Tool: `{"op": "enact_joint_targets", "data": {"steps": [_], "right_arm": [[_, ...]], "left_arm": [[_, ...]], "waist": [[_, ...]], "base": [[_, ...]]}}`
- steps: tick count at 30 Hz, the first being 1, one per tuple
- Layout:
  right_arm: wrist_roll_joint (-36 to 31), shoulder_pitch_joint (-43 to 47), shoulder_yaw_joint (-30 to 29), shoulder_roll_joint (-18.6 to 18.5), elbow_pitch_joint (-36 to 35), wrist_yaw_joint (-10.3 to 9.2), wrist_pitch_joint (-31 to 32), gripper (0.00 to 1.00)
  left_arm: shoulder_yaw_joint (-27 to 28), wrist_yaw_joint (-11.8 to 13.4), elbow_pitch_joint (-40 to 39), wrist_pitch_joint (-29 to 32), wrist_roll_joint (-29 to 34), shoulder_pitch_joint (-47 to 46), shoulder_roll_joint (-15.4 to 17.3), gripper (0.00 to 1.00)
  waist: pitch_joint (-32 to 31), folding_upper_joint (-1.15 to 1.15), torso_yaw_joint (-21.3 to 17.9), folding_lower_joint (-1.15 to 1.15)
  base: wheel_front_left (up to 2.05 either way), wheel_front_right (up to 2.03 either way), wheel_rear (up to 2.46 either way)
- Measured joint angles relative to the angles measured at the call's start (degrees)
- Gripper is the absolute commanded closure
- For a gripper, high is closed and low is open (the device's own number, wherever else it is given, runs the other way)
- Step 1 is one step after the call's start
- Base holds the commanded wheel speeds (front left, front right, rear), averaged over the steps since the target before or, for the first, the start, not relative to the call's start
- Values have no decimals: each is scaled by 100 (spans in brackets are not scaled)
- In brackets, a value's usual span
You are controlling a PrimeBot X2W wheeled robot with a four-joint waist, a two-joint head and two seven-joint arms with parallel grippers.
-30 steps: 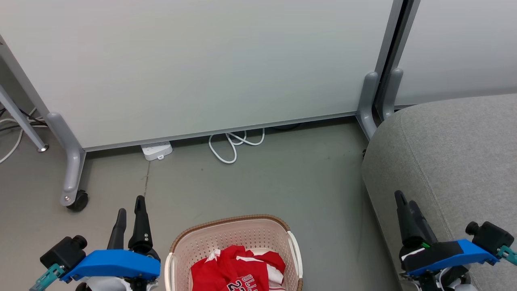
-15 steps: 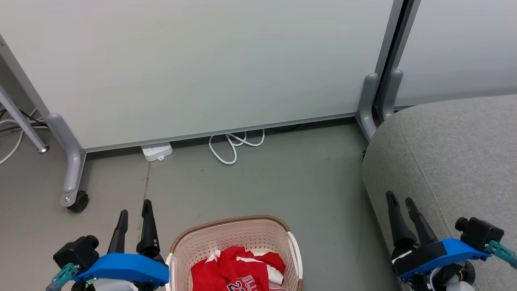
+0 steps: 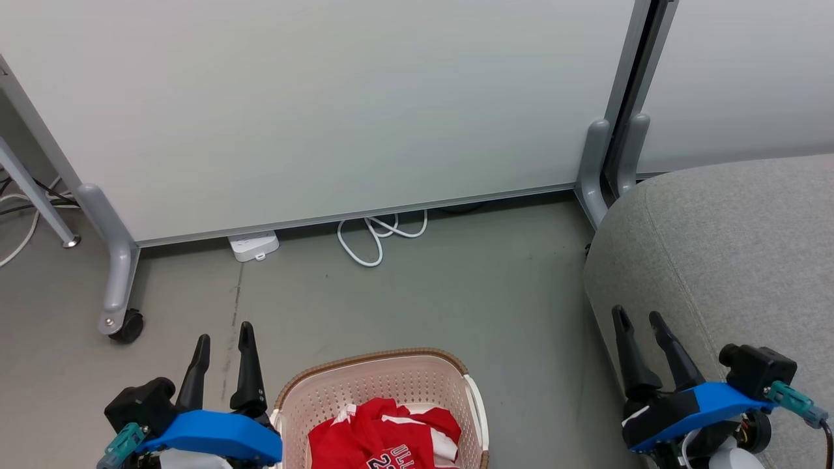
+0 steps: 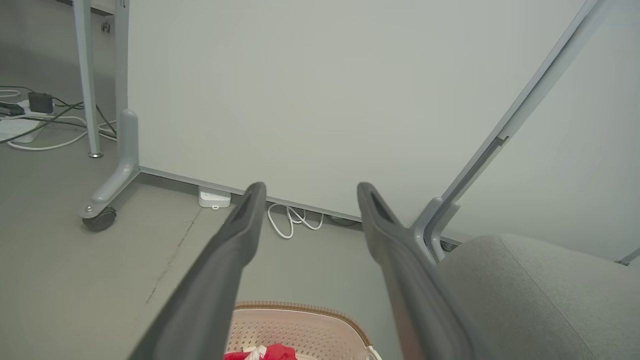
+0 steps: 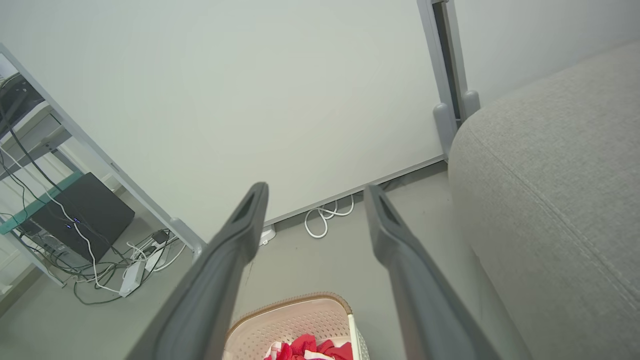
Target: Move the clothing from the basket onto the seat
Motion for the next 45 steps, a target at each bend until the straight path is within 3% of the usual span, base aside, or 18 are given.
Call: {"op": "enact_joint_targets", "data": {"steps": [45], "right_arm": [[-2043,-59,123,-8,99,2,-382,0]], "left_arm": [[-47,10,49,-530,1454,89,-41,0]], "waist": [[-30,0,6,0]], "base": [[0,0,0]]}}
